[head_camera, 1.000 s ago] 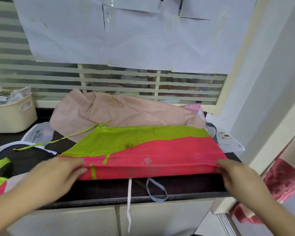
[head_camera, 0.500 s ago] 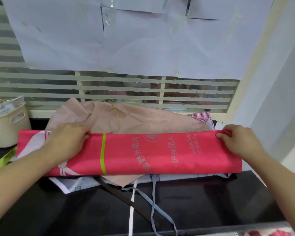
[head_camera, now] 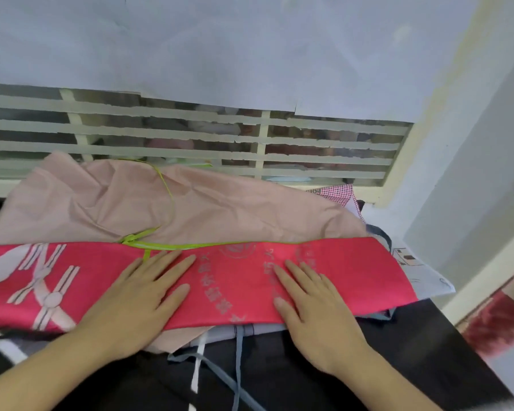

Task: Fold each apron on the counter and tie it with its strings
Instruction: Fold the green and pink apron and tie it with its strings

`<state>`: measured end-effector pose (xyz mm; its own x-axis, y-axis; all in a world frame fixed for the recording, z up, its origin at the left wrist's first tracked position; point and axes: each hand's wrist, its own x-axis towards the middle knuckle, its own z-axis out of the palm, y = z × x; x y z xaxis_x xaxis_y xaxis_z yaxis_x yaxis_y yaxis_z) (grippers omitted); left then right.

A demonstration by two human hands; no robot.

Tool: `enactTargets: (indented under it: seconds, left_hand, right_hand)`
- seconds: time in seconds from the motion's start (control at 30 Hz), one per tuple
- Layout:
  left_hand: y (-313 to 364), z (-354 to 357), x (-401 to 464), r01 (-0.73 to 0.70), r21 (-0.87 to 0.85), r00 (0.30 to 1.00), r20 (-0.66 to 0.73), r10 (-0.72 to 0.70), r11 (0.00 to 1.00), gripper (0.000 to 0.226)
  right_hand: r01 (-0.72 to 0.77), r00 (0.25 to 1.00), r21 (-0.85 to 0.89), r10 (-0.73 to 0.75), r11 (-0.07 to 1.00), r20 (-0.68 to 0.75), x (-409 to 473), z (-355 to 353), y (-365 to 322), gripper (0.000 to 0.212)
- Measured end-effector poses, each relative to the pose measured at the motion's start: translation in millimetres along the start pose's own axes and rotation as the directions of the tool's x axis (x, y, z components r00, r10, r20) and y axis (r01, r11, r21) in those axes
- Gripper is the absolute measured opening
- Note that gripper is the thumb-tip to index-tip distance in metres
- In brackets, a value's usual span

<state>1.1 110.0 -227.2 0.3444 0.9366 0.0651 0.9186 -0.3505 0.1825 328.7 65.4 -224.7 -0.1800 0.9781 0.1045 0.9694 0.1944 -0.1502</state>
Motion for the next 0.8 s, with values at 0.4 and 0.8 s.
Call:
enactTargets:
  seconds: [0.4,0.8]
  left_hand:
    - [0.7,-11.9,-3.9,0.087,0.054,0.996,0.016,-0.088,0.995,0.072]
    - [9.1,-15.9,-11.6,0.118,0.039,0.991,0.06,-0.12,0.992,0.085]
  right_hand:
    - [-0.443,0.894,0.043,0.445,0.895,-0.051,-6.2,-10.1,84.6,0.08]
    - [-0.72,0.685,0.204,0.727,0.663,0.056,-11.3,-71.4,103.5,0.042]
